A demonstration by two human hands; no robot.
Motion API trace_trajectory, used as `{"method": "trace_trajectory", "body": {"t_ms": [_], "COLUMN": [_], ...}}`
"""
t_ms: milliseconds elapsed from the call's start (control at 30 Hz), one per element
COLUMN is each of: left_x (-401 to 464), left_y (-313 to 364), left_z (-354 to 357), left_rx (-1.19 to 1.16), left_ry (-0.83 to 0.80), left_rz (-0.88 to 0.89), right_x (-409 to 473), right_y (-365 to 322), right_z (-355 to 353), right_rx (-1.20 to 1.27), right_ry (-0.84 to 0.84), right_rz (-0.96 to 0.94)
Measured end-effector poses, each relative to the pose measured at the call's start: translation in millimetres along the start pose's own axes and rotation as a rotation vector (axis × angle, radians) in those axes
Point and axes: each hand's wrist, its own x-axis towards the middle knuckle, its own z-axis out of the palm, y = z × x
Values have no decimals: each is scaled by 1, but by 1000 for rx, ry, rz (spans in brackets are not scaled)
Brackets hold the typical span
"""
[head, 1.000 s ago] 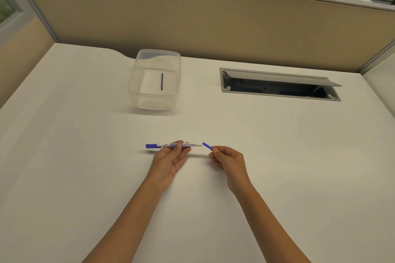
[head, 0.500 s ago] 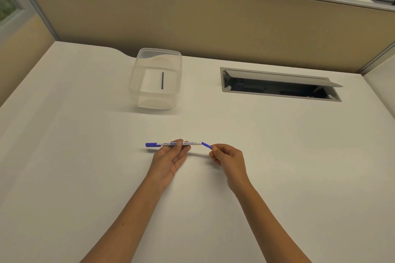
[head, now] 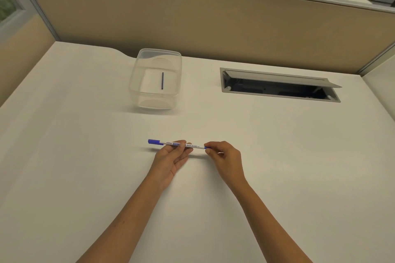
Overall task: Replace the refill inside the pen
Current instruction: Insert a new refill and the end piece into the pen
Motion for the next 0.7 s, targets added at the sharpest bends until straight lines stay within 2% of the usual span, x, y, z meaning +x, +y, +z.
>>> {"method": "trace_trajectory", "body": {"t_ms": [167, 267, 400, 700], "left_x": [-3, -4, -17, -22], "left_y": [2, 1, 3, 8], "left_z": [-2, 0, 16, 23], "left_rx": [-13, -17, 8, 67], "left_ry": [-20, -43, -91, -79], "left_rz": [19, 35, 70, 131], "right_x": [-4, -2, -6, -6], "right_y": [-4, -8, -16, -15], "right_z": [-2, -4, -19, -36], "right_rx": [263, 295, 292, 253], "right_ry": [-46, -110, -93, -203], "right_rz": [311, 389, 338, 136]}}
